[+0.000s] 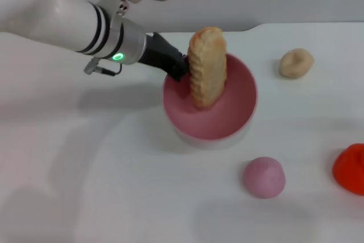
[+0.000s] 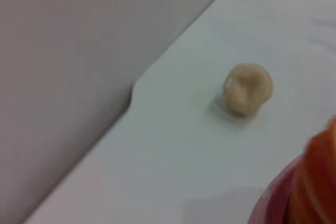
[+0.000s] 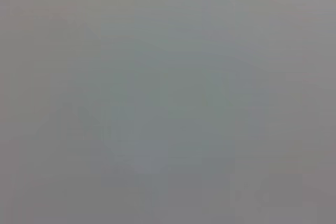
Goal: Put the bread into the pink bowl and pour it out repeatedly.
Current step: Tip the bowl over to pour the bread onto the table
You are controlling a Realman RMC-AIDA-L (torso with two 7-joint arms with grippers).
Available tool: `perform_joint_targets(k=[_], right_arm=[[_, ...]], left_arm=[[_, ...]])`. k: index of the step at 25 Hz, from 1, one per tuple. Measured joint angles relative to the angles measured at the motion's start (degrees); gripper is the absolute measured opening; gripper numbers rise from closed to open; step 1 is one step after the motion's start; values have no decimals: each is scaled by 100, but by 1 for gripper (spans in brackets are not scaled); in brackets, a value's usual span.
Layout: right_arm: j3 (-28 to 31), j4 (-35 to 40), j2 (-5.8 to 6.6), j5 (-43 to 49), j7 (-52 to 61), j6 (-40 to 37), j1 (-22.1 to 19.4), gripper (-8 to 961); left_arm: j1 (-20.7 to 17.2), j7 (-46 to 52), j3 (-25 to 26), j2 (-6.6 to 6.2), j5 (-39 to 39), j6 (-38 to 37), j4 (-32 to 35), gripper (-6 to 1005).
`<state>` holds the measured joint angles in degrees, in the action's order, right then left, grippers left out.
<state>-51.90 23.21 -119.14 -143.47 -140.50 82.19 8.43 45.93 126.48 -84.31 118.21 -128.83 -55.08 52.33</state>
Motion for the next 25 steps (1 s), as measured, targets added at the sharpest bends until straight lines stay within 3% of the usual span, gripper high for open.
perform_joint_targets(k=[6,10,12,16,21,25], right_arm=[[587,-438,-3,-5,-13,467,-126,677],[671,-529,1,-6,-15,597,-186,676],[695,-590,-3,-6,-16,681,-202,676],[705,-725,-1,-6,-18,862,-207,676],[709,-819,-6,-5,-20,1001,-216,676],[691,-862,-5,11,-21,1109,-205,676]], left_arm=[[21,-1,-462,8,-16,770,13,44],[40,-8,-758,12,-39,1083,18,44],[125,-53,-1215,20,-67,1474,26,44],[165,-62,-1422,24,-161,1629,26,44],[209,-17,-1571,46,-498,1687,51,44],[245,5,-1973,78,-1357,1810,299,44]])
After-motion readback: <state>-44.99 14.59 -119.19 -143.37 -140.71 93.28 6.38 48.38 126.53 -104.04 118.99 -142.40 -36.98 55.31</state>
